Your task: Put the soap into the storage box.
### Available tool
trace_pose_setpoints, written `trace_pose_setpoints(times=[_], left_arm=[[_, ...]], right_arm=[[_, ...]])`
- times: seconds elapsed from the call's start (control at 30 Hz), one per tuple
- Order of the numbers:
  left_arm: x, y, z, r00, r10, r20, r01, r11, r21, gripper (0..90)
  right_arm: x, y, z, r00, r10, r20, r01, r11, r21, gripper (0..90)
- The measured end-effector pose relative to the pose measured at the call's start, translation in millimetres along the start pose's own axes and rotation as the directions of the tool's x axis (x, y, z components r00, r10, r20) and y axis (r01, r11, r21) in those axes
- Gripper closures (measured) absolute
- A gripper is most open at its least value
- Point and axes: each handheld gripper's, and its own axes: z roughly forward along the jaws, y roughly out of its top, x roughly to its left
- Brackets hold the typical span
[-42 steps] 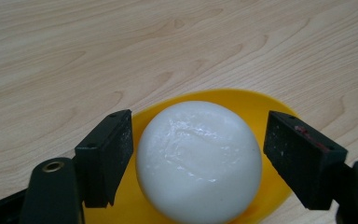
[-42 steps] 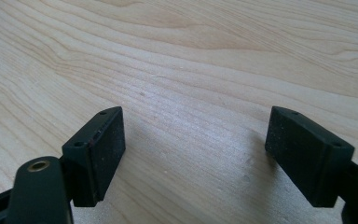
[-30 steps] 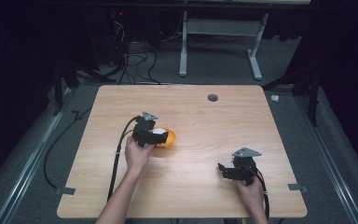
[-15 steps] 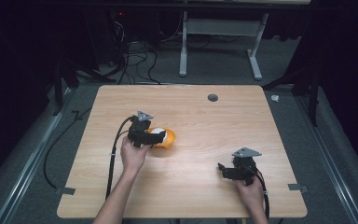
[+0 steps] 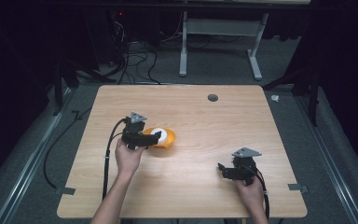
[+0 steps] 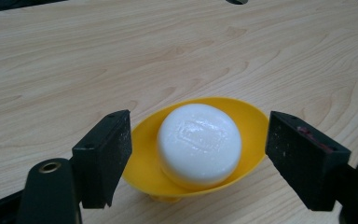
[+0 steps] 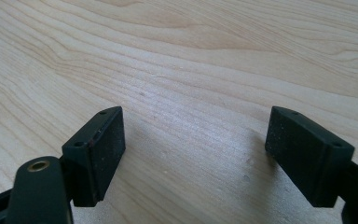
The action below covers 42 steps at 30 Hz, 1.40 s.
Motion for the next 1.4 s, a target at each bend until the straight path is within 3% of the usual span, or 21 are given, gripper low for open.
trace_pose_setpoints(times=[0.47, 1.4], left_arm=[[3.6, -3.2, -19.1, 0.9998, 0.009, -0.017, -0.01, 0.9998, -0.016, 22.8], [15.1, -23.2, -46.0, 0.9989, -0.037, -0.03, 0.035, 0.9981, -0.05, 22.4]], right_arm=[[0.2, 0.0, -0.1, 1.0, 0.002, 0.0, -0.002, 1.0, 0.002, 20.8], [0.1, 0.0, -0.1, 1.0, 0.001, 0.0, -0.001, 1.0, 0.001, 20.9]])
